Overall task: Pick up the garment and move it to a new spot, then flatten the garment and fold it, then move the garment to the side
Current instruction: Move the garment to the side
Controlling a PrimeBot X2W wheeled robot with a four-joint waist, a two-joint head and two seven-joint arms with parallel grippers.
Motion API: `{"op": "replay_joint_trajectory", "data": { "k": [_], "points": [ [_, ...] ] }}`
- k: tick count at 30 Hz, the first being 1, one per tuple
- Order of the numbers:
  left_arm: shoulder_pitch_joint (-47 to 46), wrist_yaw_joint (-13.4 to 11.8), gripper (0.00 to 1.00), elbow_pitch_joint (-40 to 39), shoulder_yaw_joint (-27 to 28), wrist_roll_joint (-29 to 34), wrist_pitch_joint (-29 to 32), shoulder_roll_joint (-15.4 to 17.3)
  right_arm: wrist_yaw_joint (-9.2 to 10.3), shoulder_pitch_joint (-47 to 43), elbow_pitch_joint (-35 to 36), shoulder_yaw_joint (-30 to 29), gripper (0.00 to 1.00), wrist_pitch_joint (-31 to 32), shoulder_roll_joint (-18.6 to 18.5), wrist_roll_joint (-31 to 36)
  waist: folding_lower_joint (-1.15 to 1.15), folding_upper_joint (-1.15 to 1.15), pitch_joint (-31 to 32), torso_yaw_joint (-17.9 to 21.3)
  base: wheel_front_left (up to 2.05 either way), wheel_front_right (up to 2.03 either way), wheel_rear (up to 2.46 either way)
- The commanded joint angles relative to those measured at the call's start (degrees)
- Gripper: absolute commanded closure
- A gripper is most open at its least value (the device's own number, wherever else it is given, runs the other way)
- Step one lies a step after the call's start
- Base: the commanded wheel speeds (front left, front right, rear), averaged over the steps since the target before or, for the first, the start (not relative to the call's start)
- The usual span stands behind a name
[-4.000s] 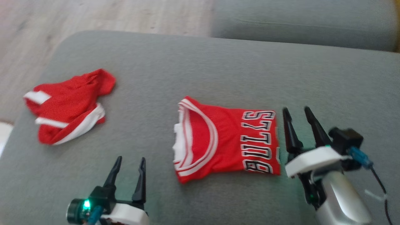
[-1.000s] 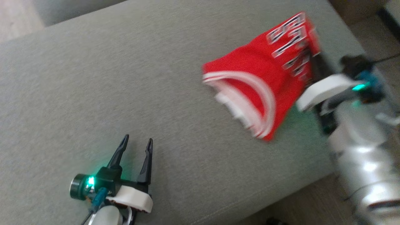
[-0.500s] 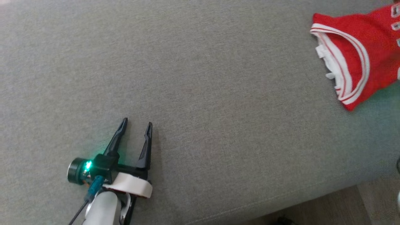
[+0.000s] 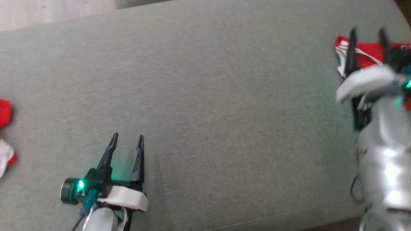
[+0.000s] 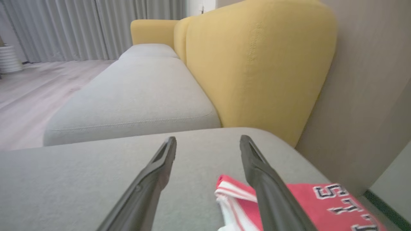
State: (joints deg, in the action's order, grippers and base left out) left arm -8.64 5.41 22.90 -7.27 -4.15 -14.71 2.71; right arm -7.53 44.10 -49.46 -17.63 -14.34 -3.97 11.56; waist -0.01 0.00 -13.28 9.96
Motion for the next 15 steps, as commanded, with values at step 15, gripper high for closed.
{"op": "replay_joint_trajectory", "data": {
  "k": [15],
  "points": [
    [2.12, -3.25, 0.00, 0.31, 4.69, -2.21, -0.29, 0.18, 0.04, -20.45, 11.88, 17.90, 0.00, -0.65, 1.08, -20.96, 0.01, 0.00, 7.52, -12.81, 0.00, 0.00, 0.00]
  ]
}}
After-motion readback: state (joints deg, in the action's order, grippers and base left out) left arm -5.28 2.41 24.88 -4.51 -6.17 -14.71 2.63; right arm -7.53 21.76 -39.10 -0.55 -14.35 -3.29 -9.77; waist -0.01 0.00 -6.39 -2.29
